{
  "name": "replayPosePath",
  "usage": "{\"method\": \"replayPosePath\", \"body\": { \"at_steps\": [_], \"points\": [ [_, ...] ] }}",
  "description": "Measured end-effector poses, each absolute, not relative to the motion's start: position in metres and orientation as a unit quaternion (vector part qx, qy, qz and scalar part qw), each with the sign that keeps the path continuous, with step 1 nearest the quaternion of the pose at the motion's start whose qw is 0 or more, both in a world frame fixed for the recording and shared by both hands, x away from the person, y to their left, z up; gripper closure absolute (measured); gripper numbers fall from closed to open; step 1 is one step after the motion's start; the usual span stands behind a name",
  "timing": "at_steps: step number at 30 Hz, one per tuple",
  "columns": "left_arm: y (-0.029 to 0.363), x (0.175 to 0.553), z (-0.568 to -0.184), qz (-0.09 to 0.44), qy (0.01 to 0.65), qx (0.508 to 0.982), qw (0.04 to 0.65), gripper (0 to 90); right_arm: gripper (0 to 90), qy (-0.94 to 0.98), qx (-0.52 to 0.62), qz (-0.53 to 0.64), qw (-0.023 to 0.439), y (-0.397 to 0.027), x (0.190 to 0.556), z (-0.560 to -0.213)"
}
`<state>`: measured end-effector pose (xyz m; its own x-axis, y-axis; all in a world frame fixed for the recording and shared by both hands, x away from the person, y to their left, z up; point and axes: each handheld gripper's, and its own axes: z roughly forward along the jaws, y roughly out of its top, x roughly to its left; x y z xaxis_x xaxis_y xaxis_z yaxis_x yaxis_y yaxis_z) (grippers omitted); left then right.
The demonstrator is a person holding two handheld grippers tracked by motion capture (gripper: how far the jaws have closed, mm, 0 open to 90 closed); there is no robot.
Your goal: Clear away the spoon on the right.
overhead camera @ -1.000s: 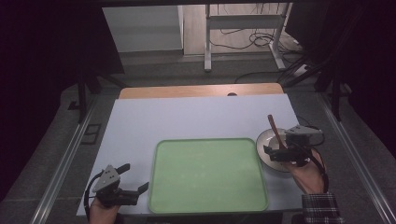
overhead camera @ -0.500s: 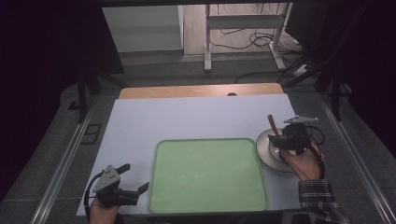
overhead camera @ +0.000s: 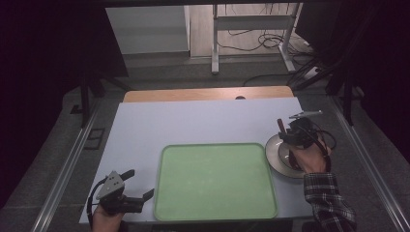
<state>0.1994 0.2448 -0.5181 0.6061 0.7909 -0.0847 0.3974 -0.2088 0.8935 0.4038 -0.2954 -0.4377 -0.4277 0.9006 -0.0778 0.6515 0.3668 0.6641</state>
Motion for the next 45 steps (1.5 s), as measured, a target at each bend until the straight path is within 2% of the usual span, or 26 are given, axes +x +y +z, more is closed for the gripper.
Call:
{"method": "replayPosePath", "body": {
  "at_steps": [2,7,14,45],
  "points": [
    [0.245,0.199,-0.518,0.201,0.396,0.751,0.489,0.8,69.2,0.799,0.487,0.277,0.217,-0.293,0.408,-0.438],
    [0.245,0.199,-0.518,0.201,0.396,0.751,0.488,0.8,75.9,0.804,0.488,0.266,0.213,-0.291,0.412,-0.437],
    [0.245,0.200,-0.518,0.201,0.396,0.751,0.488,0.8,77.2,0.812,0.484,0.261,0.196,-0.289,0.414,-0.433],
    [0.244,0.200,-0.518,0.201,0.394,0.752,0.488,0.8,77.4,0.818,0.483,0.252,0.185,-0.289,0.408,-0.377]
  ]
}}
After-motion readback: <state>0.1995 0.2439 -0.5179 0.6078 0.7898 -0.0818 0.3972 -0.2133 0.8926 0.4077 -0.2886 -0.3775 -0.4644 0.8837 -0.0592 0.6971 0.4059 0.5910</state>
